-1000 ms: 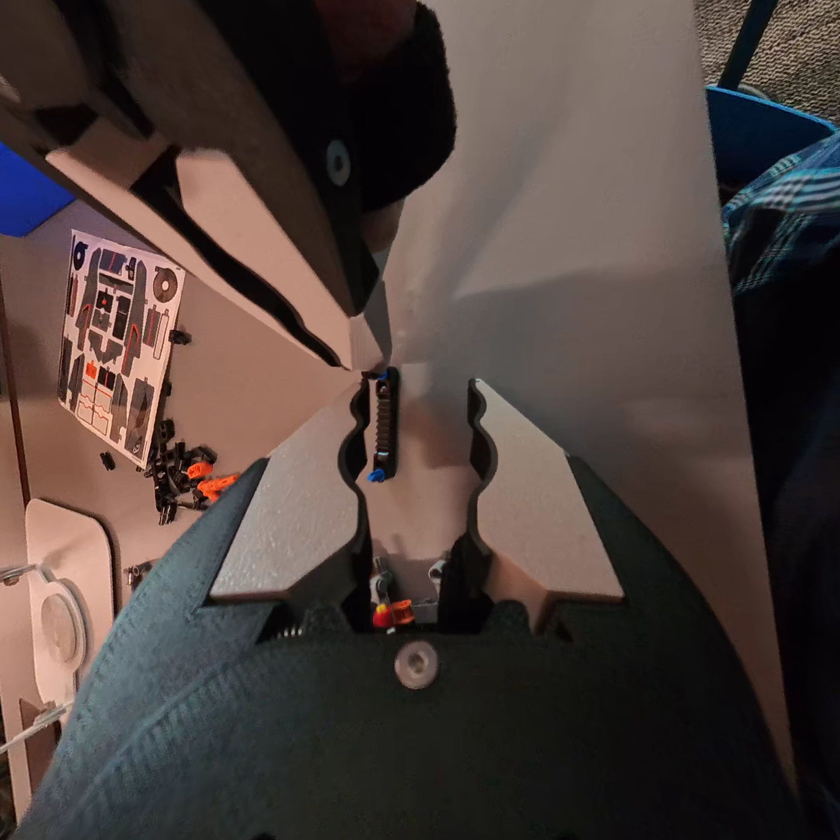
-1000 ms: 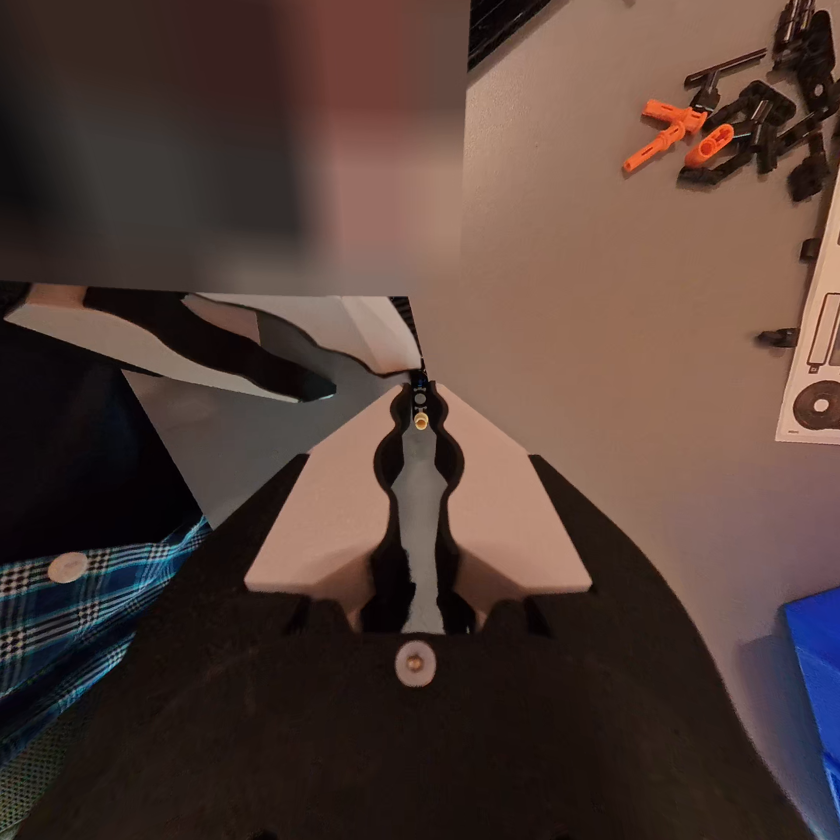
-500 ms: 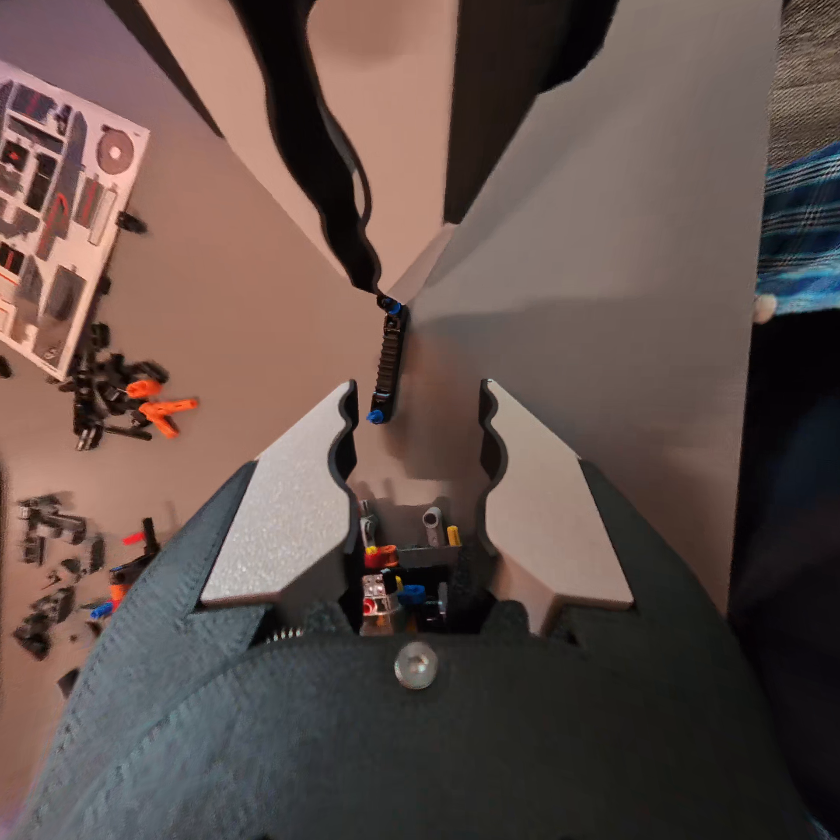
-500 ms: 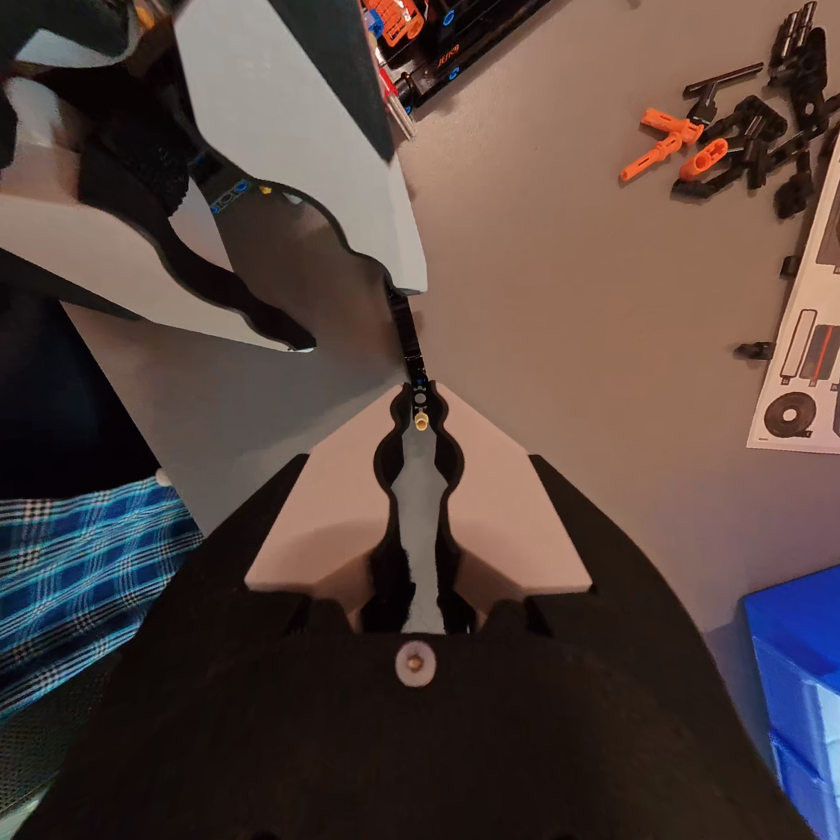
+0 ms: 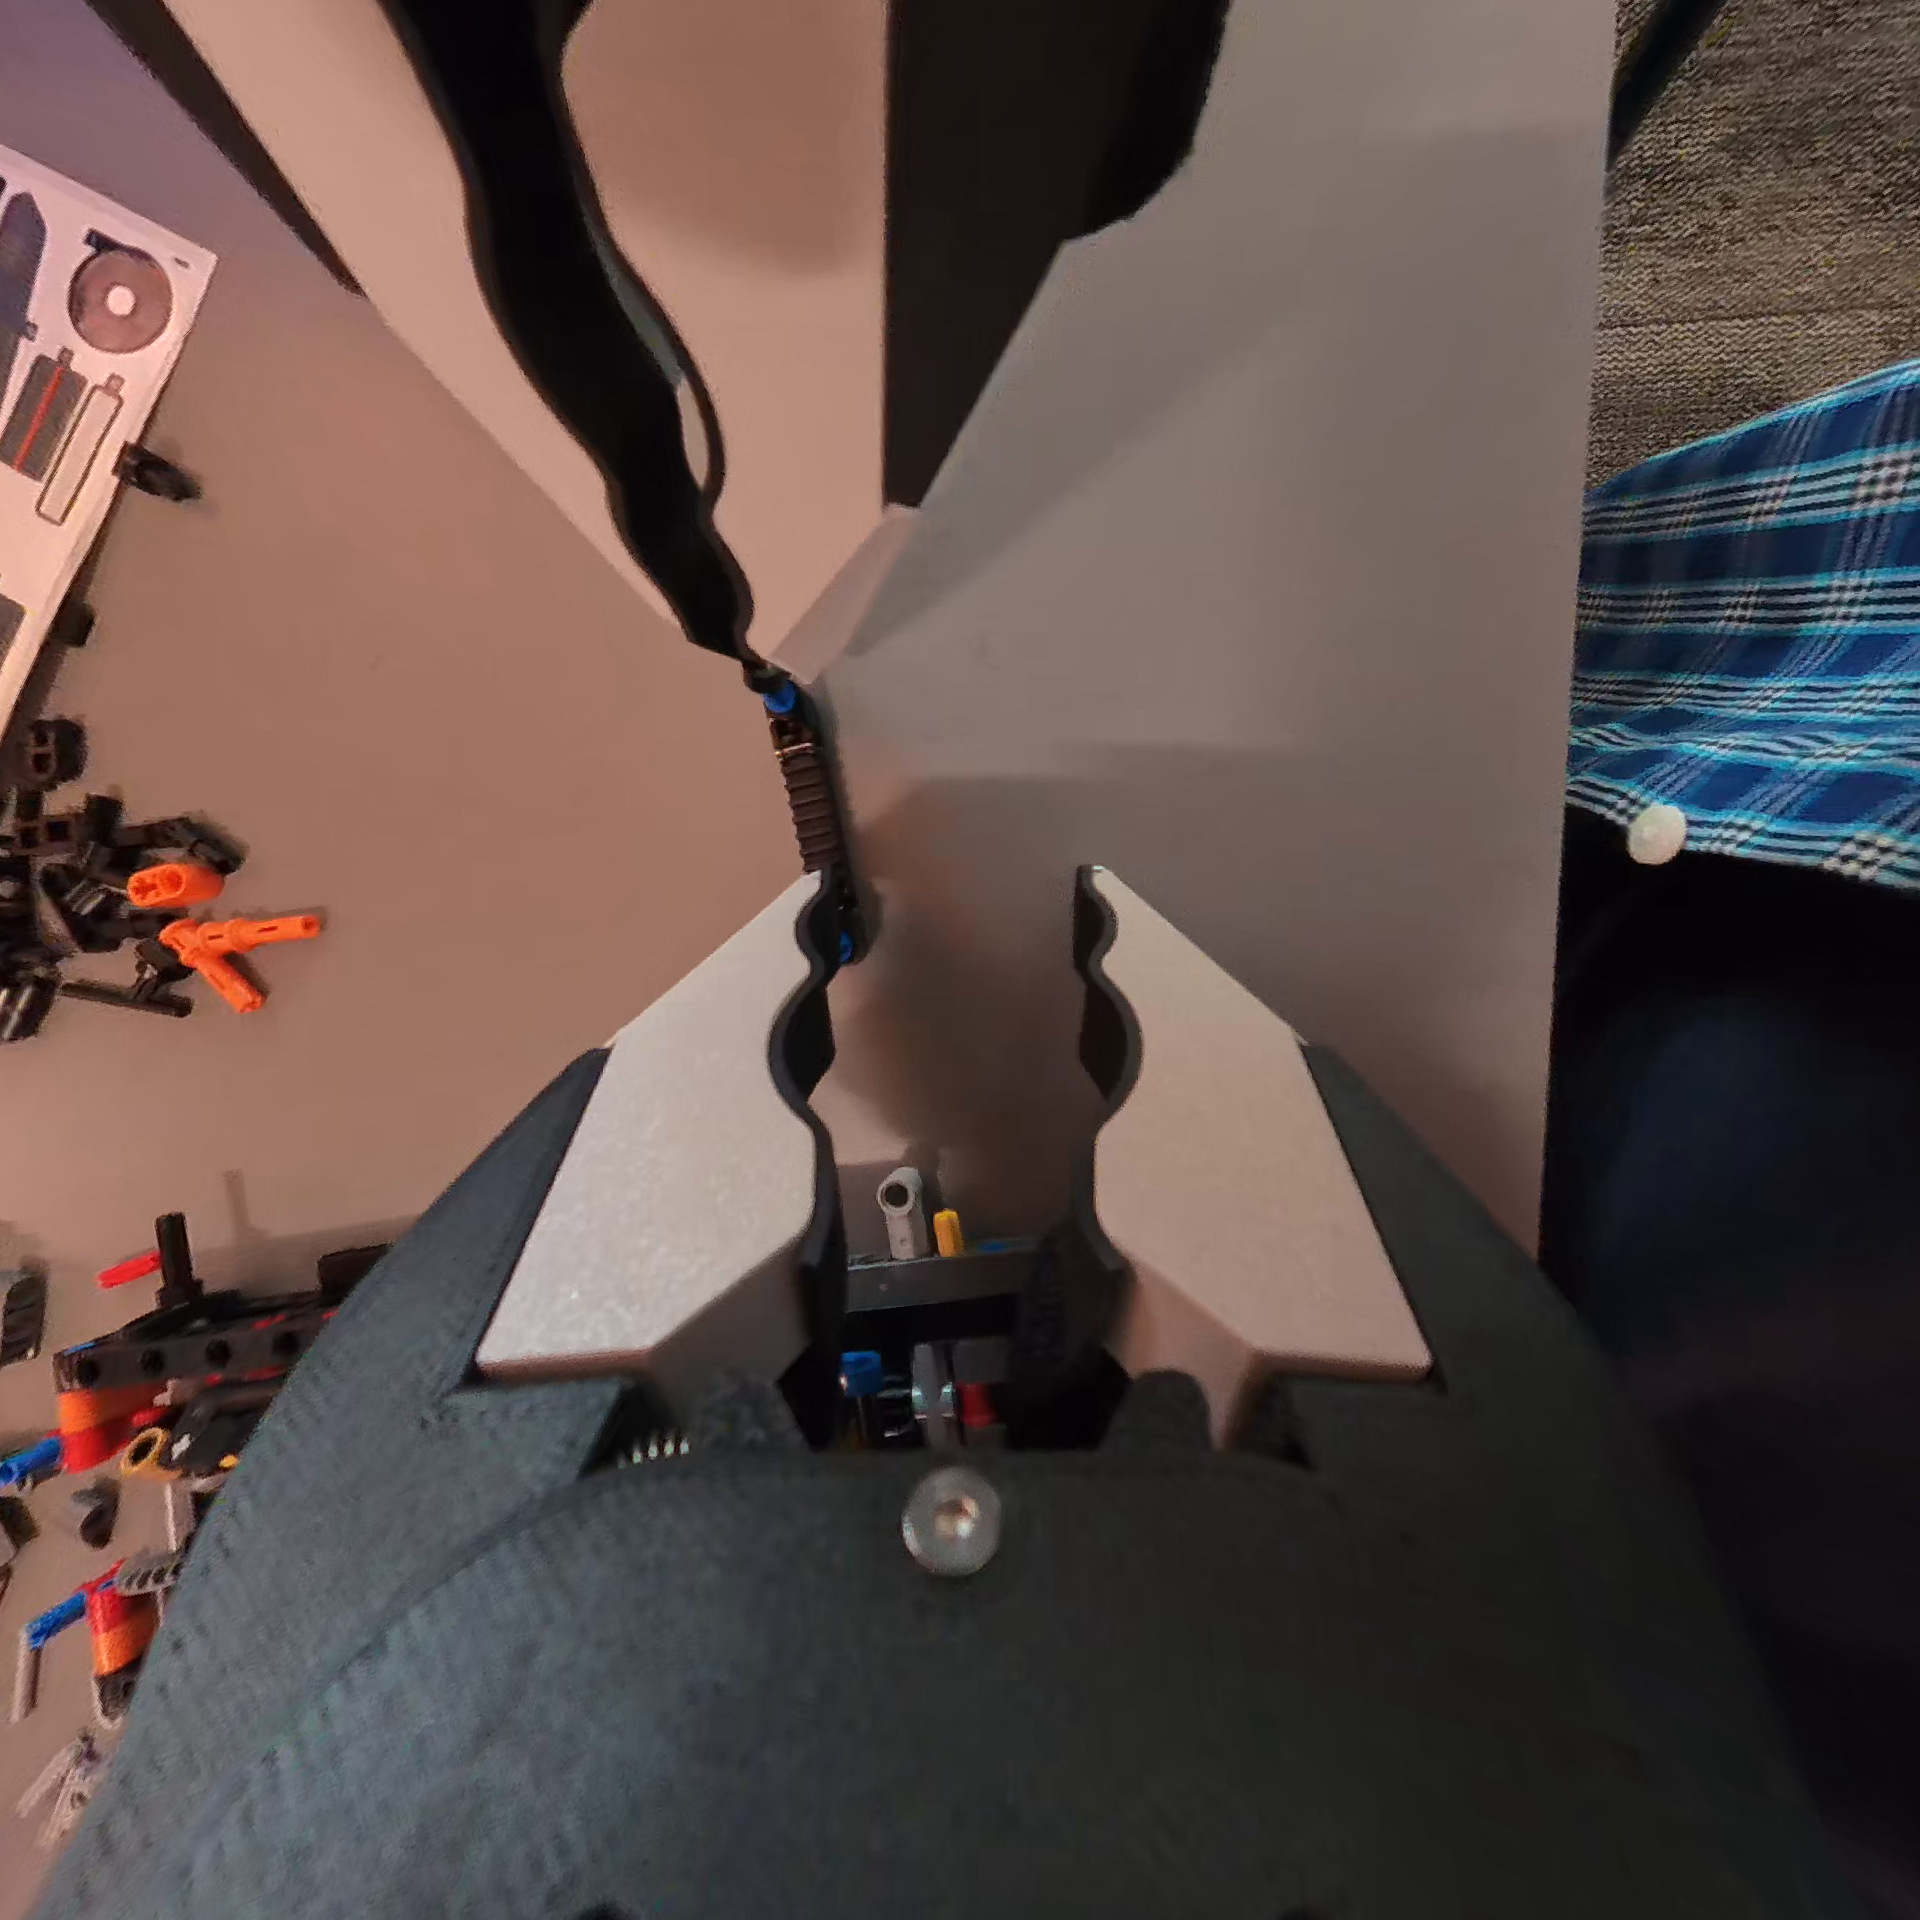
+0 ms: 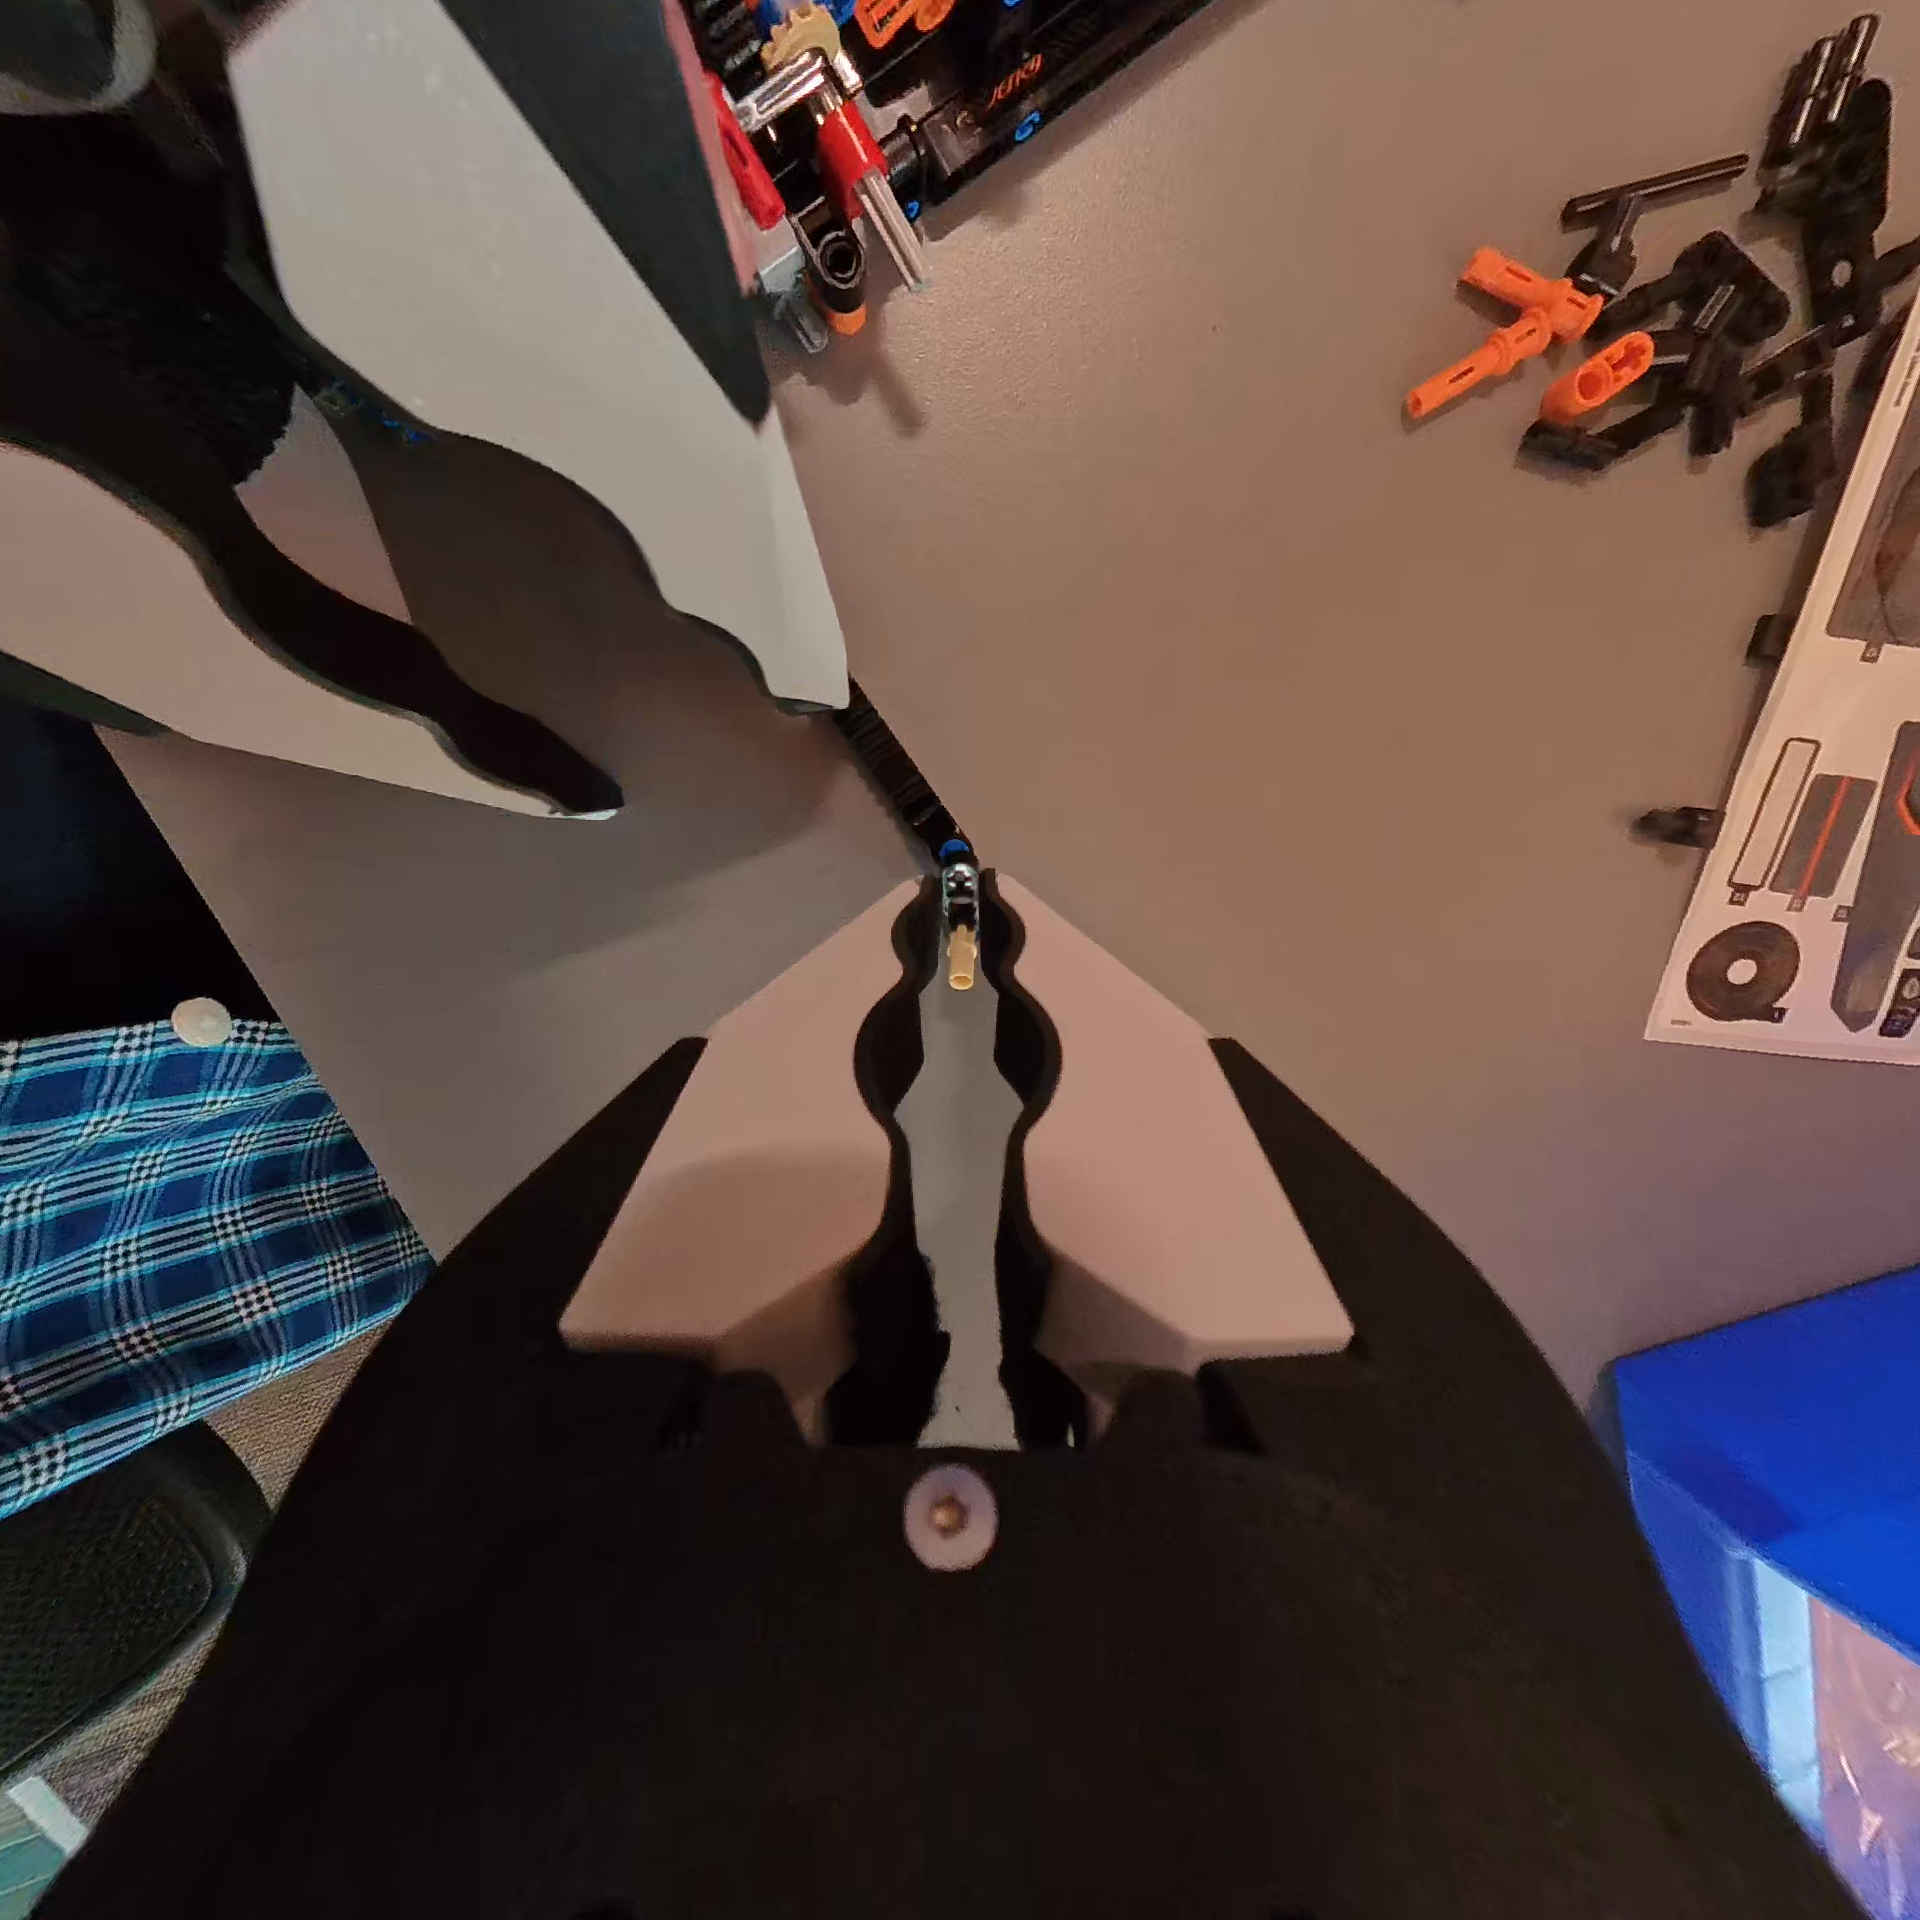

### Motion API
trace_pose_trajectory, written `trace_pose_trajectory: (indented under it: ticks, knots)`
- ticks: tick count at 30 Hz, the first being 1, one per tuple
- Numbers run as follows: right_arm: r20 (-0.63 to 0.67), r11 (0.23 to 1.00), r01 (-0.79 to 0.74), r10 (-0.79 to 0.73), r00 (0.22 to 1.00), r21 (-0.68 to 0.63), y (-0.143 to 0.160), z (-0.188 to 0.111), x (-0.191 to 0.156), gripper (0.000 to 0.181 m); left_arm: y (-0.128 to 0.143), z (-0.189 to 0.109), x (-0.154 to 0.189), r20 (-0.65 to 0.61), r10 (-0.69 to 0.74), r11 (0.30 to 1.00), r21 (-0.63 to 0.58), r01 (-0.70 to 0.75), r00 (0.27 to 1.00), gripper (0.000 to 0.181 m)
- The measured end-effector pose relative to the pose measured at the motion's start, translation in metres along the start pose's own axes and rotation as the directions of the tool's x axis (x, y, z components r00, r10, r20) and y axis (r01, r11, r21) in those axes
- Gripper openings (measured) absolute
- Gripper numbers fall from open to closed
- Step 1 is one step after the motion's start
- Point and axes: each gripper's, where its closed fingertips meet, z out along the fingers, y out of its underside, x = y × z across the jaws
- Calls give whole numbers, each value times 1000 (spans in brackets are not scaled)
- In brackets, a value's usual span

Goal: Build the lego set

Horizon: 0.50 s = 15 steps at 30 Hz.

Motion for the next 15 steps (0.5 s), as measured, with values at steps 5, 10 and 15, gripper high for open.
trace_pose_trajectory:
  ticks: [5,10,15]
  knots:
    - [4,1000,-9,9,1000,6,1,2,-1,4,-9,-7,0,27,68,995,72,-69,997,58]
    - [8,1000,-11,11,1000,20,1,1,-1,4,-11,0,-3,41,158,986,50,-160,987,74]
    - [15,999,-21,20,1000,38,1,1,-1,4,-17,3,1,29,206,977,57,-207,978,77]
